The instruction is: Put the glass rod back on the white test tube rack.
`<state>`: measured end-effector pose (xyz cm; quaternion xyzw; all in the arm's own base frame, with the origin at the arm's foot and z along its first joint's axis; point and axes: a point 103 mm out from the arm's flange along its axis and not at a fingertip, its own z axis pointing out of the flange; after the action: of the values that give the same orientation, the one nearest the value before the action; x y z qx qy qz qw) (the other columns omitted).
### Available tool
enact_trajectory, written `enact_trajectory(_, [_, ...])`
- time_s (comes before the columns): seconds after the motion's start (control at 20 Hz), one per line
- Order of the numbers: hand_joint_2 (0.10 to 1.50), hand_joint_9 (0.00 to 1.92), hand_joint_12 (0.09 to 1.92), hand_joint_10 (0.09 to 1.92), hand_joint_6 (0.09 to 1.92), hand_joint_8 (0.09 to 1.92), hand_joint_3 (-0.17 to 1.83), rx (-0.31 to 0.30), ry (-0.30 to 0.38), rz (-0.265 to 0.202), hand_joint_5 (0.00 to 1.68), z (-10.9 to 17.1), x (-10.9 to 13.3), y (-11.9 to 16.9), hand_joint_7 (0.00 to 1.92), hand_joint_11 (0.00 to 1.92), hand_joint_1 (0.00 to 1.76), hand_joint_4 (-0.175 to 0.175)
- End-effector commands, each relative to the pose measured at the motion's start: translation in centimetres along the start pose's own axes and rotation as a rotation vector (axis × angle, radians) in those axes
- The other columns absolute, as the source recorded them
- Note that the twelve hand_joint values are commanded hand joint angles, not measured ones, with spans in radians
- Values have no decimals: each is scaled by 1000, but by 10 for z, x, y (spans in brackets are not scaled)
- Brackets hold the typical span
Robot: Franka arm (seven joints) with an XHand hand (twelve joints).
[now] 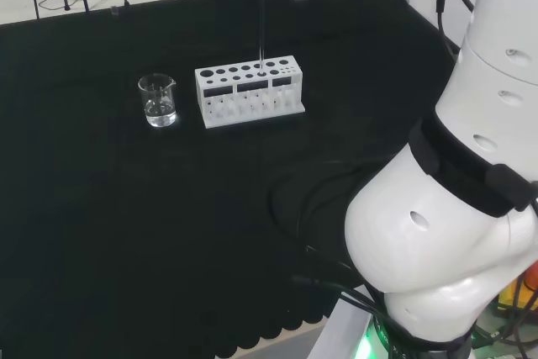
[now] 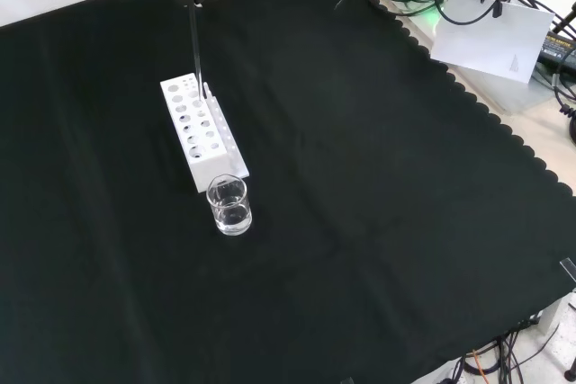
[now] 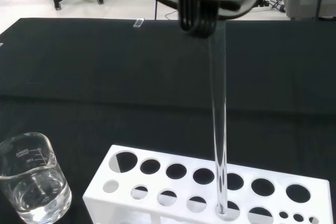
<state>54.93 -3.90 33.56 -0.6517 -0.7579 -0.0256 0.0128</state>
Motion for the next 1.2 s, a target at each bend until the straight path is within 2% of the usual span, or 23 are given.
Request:
enact_trajectory(0.05, [679, 1829, 582, 499, 553, 814, 639, 6, 17, 9, 1181, 9, -7, 5, 1338, 1703, 1320, -175])
enact_trajectory(0.55, [678, 1830, 582, 498, 553, 814, 641, 22, 20, 3, 1182, 19, -10, 12, 1339, 1703, 1320, -175])
enact_trajectory(1.2, [676, 1831, 584, 498, 553, 813, 644, 65, 38, 10, 1183, 58, -15, 23, 1340, 1703, 1320, -175])
